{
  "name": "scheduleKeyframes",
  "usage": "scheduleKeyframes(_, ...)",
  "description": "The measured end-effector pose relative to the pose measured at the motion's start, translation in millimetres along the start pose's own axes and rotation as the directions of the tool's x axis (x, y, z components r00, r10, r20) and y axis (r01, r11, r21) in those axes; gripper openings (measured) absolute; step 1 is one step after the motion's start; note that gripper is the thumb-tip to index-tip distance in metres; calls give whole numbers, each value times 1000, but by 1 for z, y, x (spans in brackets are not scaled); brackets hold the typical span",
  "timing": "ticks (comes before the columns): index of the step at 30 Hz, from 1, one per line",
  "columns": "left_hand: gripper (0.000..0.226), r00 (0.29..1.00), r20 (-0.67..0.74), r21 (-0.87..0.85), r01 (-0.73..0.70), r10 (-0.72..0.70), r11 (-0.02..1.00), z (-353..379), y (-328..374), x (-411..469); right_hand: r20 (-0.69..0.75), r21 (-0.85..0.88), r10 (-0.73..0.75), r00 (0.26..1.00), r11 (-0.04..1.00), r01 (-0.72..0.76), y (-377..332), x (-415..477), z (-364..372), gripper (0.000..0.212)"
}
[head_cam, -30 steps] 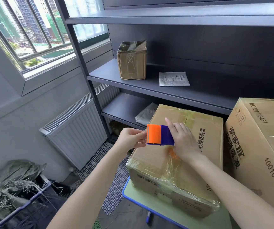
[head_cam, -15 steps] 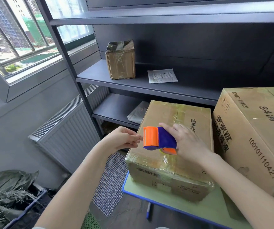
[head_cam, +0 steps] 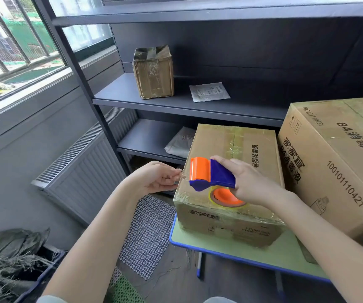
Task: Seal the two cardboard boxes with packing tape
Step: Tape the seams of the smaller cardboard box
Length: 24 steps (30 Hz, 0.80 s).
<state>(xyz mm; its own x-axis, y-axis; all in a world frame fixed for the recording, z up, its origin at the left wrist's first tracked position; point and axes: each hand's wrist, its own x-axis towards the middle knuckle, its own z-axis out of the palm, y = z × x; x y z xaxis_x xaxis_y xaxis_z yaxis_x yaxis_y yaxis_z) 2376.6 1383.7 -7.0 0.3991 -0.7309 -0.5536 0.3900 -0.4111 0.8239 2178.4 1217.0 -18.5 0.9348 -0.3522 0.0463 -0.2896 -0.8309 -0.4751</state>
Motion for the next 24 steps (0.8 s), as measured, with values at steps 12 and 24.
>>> scheduleKeyframes(12, 26, 799, -309, 615, -245, 515, 750, -6, -4, 7, 63, -328, 65, 996, 944, -41, 24, -15, -6, 99)
scheduleKeyframes(24, 20, 887, -322, 454, -161, 330, 876, -14, -41, 17, -7, -394, -33, 999, 919, 28, 22, -38, -3, 100)
